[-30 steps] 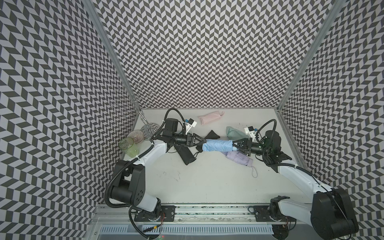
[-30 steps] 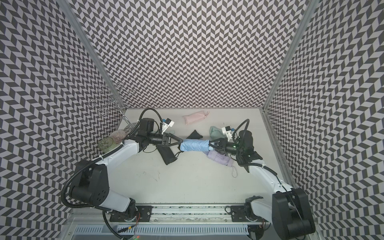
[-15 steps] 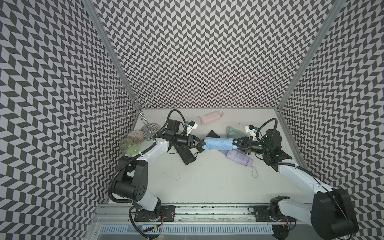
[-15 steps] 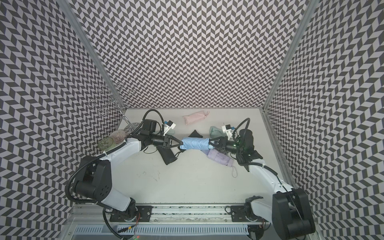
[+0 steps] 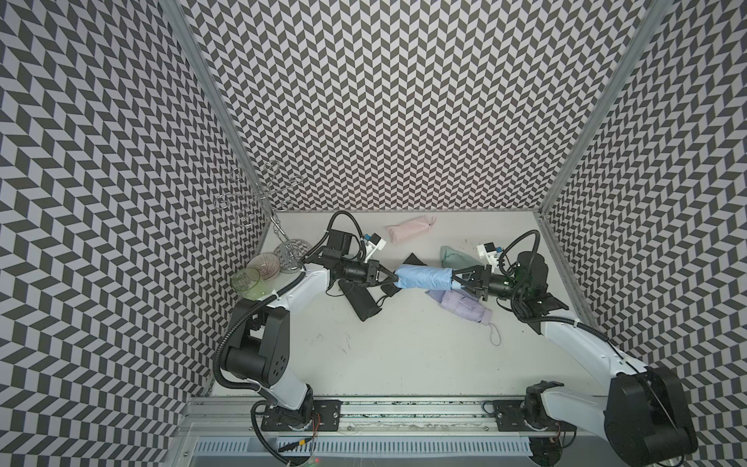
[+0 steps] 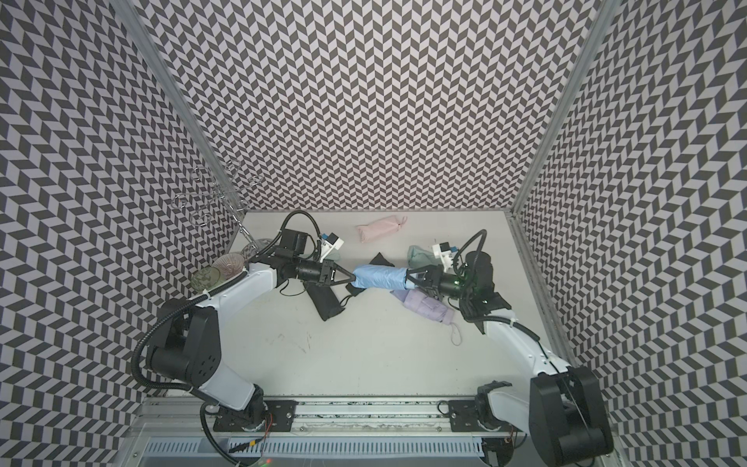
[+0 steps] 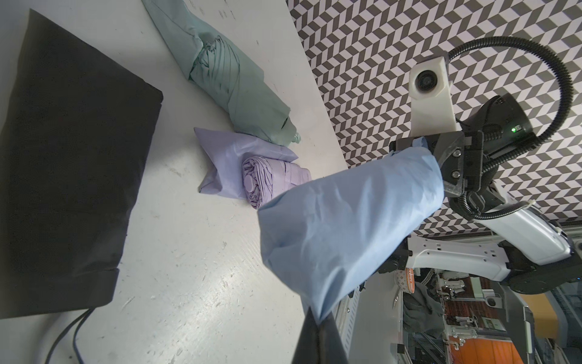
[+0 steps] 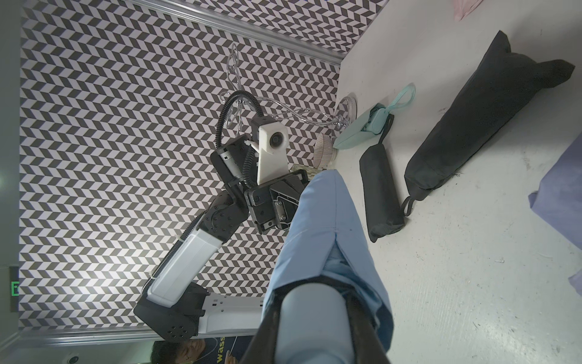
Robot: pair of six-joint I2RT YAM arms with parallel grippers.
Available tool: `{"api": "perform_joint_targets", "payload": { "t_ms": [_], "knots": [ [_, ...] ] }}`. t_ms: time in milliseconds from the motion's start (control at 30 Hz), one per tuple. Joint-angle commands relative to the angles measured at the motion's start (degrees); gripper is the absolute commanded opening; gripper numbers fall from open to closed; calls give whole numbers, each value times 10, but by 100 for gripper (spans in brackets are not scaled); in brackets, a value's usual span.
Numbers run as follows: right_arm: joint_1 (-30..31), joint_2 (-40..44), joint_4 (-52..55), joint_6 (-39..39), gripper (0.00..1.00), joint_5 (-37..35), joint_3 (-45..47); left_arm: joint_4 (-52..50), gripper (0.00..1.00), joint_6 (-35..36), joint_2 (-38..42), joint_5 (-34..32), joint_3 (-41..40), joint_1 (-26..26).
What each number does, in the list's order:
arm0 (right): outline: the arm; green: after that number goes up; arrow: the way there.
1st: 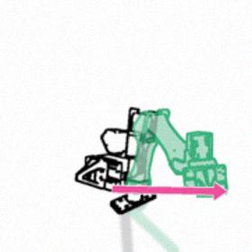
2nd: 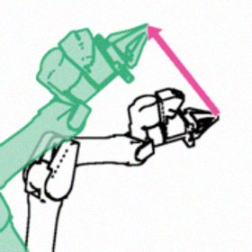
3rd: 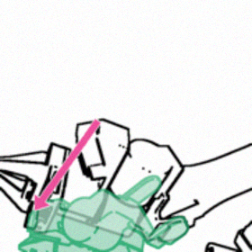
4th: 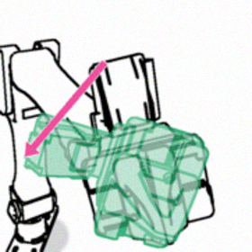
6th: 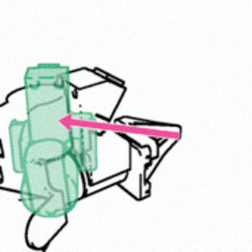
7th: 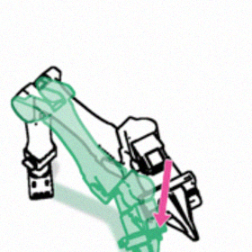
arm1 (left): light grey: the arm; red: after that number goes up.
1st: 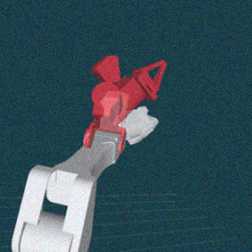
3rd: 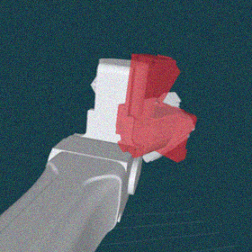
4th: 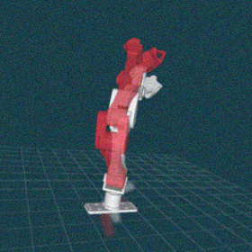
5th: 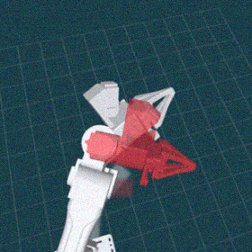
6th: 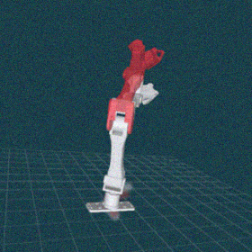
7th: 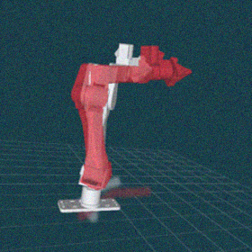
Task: Take umbrellas out of sleeves
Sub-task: Take out the umbrella from the umbrella sleeve.
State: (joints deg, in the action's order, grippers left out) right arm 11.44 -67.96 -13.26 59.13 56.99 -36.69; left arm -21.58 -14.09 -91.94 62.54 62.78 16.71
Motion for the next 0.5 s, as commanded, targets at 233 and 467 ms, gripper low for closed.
{"api": "perform_joint_targets", "payload": {
  "t_ms": [233,467],
  "knots": [
    [-3,17,-63,8,0,4,-6,-34,0,20,36,-93,10,-62],
    [-2,10,-64,2,2,21,-1,10,0,18,41,-24,8,-30]
  ]
}}
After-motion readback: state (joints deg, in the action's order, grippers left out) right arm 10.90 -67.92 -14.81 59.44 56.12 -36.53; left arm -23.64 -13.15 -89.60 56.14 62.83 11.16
